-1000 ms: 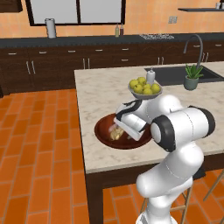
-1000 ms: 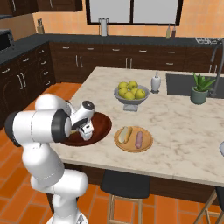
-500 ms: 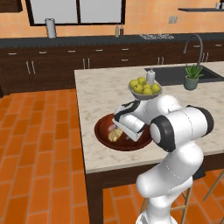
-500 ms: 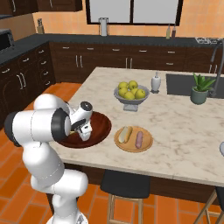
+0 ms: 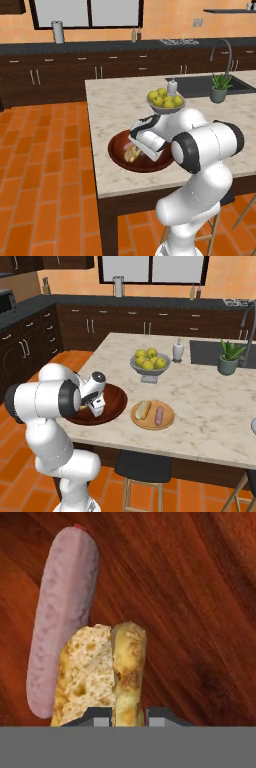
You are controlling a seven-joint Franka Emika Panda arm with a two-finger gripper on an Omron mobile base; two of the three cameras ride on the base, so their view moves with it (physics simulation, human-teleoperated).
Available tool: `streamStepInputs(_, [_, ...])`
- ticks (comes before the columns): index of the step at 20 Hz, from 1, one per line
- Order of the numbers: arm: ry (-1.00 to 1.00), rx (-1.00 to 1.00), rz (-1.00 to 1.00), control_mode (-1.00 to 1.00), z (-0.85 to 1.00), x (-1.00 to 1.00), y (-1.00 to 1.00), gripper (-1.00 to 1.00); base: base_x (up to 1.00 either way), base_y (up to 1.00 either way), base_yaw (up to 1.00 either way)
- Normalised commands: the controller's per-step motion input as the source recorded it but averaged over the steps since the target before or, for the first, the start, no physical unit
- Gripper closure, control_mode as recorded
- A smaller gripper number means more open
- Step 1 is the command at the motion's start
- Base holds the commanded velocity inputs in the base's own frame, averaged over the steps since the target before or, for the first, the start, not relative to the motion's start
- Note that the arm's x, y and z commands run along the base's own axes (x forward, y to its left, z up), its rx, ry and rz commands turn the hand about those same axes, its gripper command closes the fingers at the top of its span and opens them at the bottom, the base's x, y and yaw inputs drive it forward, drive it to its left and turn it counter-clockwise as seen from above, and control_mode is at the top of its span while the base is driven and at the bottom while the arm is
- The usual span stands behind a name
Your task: Place one bun and one sausage from the bowl on each plate.
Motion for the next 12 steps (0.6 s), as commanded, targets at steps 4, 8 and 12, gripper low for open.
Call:
streamStepInputs(4, [0.0, 0.0, 0.0, -1.0, -0.06, 0.0, 0.0, 1.0, 0.0, 0.0, 0.0])
streamStepInputs(8, [-0.1, 0.0, 0.0, -1.0, 0.38, -0.13, -0.07, 1.0, 0.0, 0.0, 0.0])
streamStepInputs(12, [-0.04, 0.0, 0.0, -1.0, 0.88, -0.42, -0.46, 1.0, 0.0, 0.0, 0.0])
